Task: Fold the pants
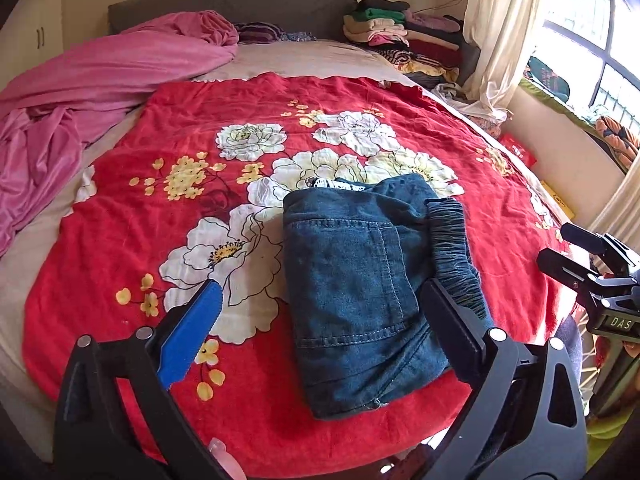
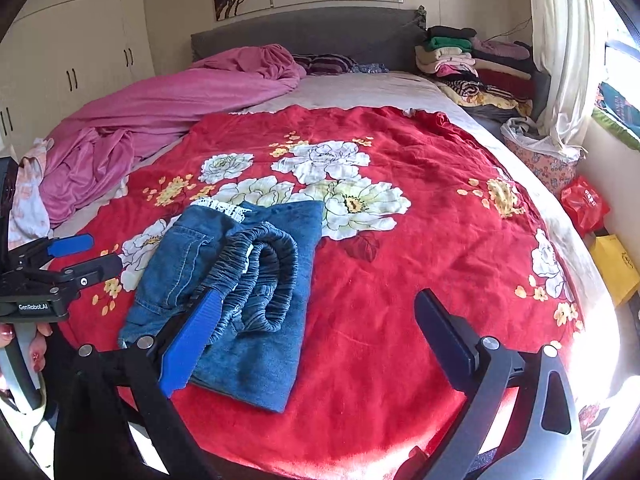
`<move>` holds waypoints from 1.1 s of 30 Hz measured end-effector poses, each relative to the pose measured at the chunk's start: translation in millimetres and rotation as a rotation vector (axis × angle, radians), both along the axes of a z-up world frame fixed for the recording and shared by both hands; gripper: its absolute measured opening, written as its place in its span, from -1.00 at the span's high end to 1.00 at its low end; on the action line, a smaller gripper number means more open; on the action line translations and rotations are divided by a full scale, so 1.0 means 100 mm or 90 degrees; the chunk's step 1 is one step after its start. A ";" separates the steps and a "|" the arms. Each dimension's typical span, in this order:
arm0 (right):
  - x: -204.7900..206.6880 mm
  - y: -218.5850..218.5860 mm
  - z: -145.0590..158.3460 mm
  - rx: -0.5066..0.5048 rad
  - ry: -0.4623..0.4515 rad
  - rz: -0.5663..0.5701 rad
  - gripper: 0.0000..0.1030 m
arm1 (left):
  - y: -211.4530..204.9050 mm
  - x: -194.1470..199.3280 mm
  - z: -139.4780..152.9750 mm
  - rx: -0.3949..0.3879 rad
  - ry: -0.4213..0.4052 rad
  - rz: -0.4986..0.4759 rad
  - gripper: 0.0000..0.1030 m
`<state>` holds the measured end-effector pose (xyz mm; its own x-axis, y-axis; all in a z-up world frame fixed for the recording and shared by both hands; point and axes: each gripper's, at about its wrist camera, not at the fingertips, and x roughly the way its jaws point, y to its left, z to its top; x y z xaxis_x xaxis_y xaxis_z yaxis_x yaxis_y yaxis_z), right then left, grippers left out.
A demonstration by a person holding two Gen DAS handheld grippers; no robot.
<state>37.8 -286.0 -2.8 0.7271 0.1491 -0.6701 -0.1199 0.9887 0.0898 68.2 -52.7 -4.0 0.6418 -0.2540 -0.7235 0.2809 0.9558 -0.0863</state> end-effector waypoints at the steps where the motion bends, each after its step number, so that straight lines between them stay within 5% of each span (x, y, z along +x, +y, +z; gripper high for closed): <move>1: 0.00 -0.01 -0.01 0.002 0.002 -0.001 -0.88 | 0.00 0.00 -0.01 0.001 0.002 0.001 -0.81; 20: -0.23 0.00 -0.05 -0.025 0.019 0.013 -0.91 | 0.30 -0.20 -0.21 -0.004 0.047 0.023 -0.81; 27: -0.35 0.38 -0.27 -0.003 0.044 0.119 -0.91 | 0.41 -0.16 -0.35 0.001 0.073 0.040 -0.81; 33: -0.44 0.92 -0.35 -0.016 0.004 0.241 -0.87 | 0.37 0.22 -0.24 -0.028 0.097 0.026 -0.81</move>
